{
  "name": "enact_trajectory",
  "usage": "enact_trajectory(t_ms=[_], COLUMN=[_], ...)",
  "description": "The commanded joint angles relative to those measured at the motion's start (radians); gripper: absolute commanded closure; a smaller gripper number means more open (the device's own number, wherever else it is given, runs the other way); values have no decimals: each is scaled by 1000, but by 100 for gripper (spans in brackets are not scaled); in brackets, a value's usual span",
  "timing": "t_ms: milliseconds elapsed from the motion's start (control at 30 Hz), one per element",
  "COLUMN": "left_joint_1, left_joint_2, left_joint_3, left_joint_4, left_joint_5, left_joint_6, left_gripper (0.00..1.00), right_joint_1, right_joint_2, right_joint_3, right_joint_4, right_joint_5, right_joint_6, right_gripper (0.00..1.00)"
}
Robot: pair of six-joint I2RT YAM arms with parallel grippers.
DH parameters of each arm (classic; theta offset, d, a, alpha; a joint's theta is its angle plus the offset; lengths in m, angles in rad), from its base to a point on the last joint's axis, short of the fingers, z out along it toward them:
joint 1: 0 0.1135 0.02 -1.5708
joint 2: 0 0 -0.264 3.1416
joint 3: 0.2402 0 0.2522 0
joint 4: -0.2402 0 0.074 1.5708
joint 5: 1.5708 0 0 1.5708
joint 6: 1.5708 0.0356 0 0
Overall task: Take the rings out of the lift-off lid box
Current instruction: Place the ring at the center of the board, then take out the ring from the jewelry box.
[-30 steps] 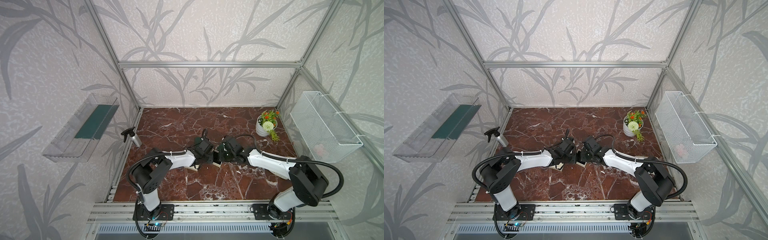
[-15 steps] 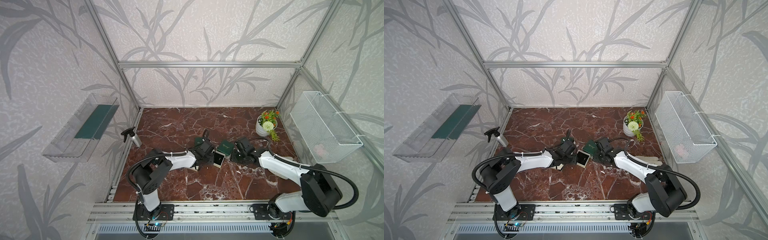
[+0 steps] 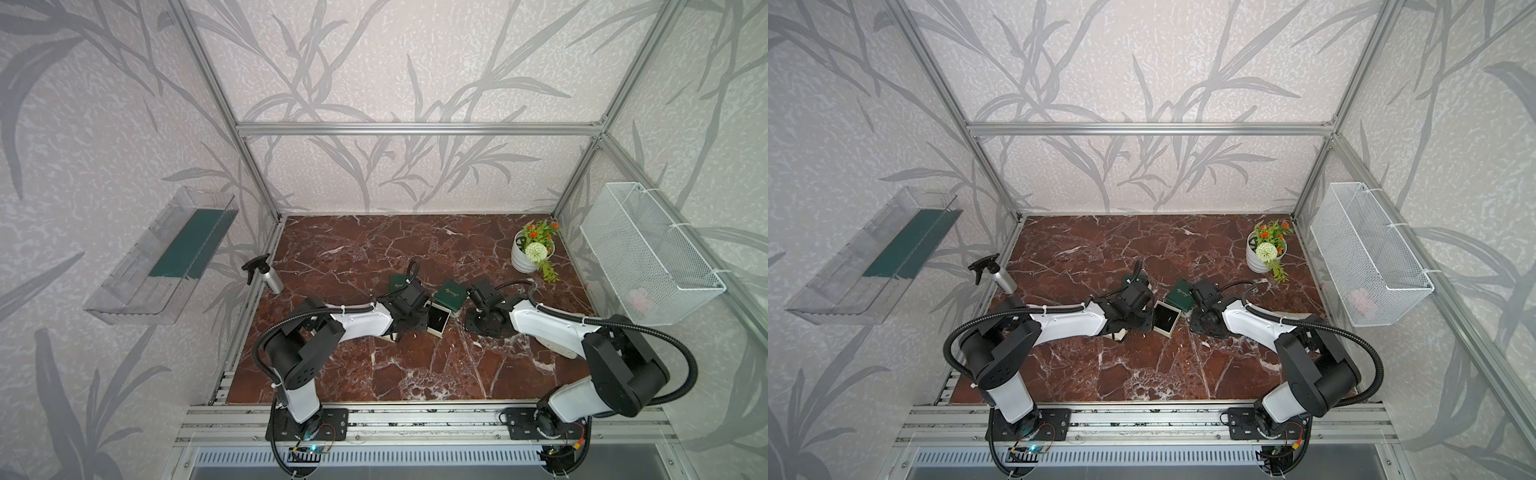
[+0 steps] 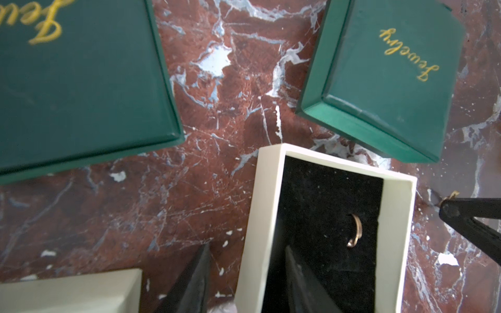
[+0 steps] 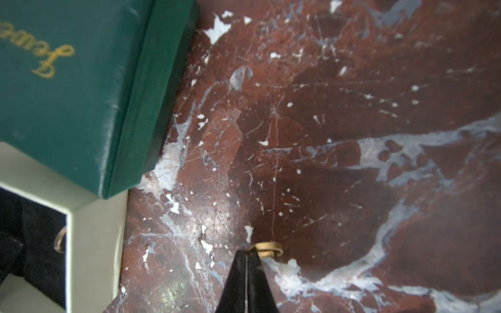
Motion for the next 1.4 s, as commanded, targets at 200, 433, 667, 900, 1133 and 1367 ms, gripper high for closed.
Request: enact_trajectory(t_ms=[200, 433, 667, 900, 1133, 1367], left_joint_1=[-7, -8, -7, -7, -7, -7], left_joint_2=[-27, -41, -36, -40, -37, -39], left_joint_3=[-12, -26, -31, -34, -32, -32], left_joint_4=[-36, -25, -14, -5, -3, -3], left_joint_5=[-15, -13, -13, -15, -14, -15], left_joint_6=[-1, -5, -11, -20, -19, -20], left_gripper=[56, 56, 56, 56, 56, 56], right_joint_1=[5, 69, 140, 177, 192, 192], right_joint_2=[-24, -59, -19, 92, 163, 192], right_joint_3=[44, 97, 181, 246, 279, 288], right_joint_4=[-62, -104, -75, -25, -15, -18], right_joint_5=[11, 6, -41, -95, -116, -101], right_joint_6=[-20, -3, 38, 55, 61, 74], right_gripper=[52, 63, 77, 85, 85, 82])
